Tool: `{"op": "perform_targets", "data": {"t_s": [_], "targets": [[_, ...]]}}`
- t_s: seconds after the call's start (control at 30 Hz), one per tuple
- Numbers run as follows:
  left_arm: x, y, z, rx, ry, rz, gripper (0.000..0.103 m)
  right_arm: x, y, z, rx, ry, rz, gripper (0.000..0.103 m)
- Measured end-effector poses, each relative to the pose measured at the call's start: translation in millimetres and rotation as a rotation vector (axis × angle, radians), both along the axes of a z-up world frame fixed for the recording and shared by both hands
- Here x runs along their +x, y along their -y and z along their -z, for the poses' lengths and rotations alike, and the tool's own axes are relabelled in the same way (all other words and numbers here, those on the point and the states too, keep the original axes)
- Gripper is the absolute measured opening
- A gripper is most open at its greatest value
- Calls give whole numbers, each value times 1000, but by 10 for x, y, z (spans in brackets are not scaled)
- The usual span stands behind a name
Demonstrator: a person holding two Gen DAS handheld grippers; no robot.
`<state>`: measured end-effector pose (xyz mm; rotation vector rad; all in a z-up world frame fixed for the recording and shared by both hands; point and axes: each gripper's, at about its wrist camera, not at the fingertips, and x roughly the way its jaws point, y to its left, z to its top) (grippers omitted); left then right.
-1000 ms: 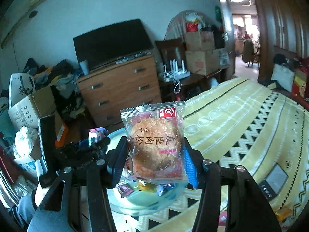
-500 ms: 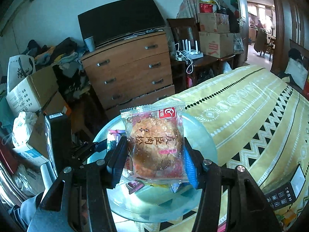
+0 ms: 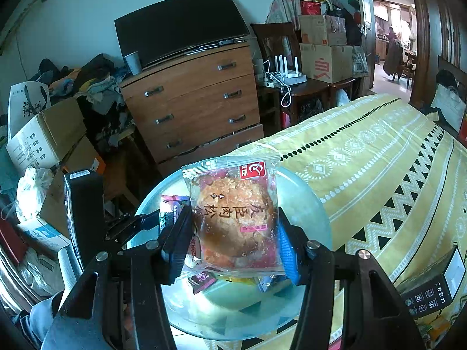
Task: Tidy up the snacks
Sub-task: 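Lower both packets into the basin and open both tools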
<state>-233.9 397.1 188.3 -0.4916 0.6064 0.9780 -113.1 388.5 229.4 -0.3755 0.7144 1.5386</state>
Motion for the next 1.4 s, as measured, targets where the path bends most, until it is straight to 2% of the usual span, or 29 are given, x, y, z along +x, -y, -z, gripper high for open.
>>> {"op": "perform_targets", "data": {"t_s": [1.4], "targets": [[14, -136, 172, -23, -39, -18, 46, -46, -144, 177, -30, -3, -12, 58]]}}
